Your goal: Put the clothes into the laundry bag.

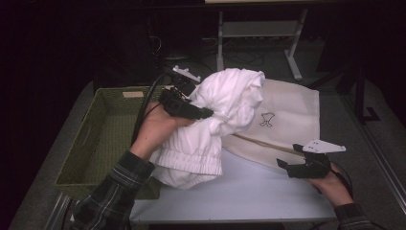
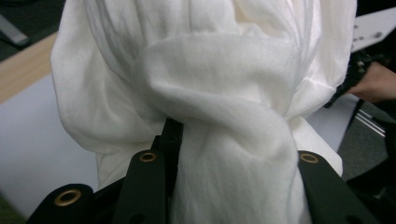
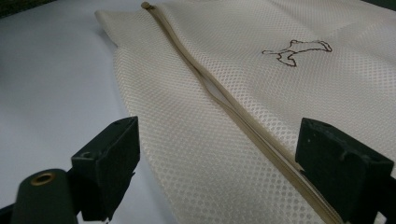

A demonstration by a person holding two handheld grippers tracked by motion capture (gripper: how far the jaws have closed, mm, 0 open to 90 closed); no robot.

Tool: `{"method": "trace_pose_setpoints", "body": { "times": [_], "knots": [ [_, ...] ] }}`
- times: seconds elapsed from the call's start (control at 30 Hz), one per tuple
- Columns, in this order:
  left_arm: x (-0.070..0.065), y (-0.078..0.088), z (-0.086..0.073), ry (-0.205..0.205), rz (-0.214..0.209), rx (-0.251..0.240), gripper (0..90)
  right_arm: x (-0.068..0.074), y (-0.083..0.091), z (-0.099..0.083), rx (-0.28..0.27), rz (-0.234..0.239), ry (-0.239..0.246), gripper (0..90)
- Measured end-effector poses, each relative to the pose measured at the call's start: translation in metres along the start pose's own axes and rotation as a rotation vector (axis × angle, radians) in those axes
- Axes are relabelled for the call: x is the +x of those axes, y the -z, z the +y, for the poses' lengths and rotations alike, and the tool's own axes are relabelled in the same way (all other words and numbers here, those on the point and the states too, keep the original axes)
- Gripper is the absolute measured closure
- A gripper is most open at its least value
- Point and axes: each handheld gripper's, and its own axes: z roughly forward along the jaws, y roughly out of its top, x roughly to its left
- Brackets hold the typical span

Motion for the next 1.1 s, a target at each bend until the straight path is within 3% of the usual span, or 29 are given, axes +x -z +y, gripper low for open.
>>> {"method": "trace_pose_setpoints", "body": {
  "times": [0.37, 0.57, 0.77, 1.1],
  "knots": [
    [-0.032, -0.046, -0.002, -0.050, -0.099, 0.039, 61.8, -0.001, 0.005, -0.002, 0.002, -0.013, -0.007, 13.5],
    [-0.046, -0.062, -0.004, -0.067, -0.115, 0.050, 61.9, -0.002, 0.008, -0.003, -0.005, -0.020, -0.009, 13.5],
    [-0.047, -0.069, -0.023, -0.065, -0.110, 0.086, 61.8, -0.004, 0.009, -0.003, -0.005, -0.021, -0.009, 13.5],
    [-0.031, -0.080, -0.066, -0.020, -0.100, 0.141, 61.3, -0.004, 0.008, -0.004, 0.003, -0.024, -0.009, 13.5]
  ]
}}
